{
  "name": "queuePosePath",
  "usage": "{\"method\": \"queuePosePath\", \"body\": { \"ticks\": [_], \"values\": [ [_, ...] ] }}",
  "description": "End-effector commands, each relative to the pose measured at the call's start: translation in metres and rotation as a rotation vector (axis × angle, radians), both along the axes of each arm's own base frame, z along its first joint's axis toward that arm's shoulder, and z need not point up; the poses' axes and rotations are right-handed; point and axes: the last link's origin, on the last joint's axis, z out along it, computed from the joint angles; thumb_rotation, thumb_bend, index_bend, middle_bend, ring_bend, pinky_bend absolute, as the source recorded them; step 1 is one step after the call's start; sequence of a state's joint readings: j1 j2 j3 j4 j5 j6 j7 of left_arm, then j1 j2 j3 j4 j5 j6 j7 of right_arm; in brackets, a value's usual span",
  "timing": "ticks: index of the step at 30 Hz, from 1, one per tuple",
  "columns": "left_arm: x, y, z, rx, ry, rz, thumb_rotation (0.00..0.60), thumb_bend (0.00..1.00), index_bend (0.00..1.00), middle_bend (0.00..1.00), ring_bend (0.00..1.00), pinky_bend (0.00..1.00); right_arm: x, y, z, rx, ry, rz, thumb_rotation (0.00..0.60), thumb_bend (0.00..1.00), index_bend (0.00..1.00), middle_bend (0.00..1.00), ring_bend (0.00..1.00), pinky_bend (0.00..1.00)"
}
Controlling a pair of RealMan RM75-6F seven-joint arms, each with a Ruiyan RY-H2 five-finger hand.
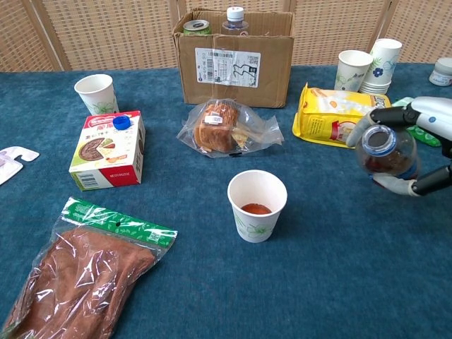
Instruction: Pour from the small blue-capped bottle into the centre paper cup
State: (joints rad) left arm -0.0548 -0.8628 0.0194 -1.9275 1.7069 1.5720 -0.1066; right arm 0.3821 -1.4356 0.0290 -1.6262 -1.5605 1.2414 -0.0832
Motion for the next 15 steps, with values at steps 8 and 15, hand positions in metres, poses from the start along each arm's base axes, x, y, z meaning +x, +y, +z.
{"method": "queuePosePath", "body": {
  "ticks": [8, 15],
  "values": [
    [0.000, 0.001, -0.001, -0.002, 0.005, 0.003, 0.600, 0.25, 0.00, 0.00, 0.00, 0.00, 0.009, 0.002, -0.008, -0.029, 0.045, 0.046, 0.600, 0.89, 0.46, 0.59, 0.27, 0.77],
    [0.000, 0.001, -0.001, 0.000, 0.006, 0.005, 0.600, 0.25, 0.00, 0.00, 0.00, 0.00, 0.013, -0.001, -0.011, -0.049, 0.079, 0.041, 0.600, 0.89, 0.46, 0.59, 0.27, 0.77]
  ]
}}
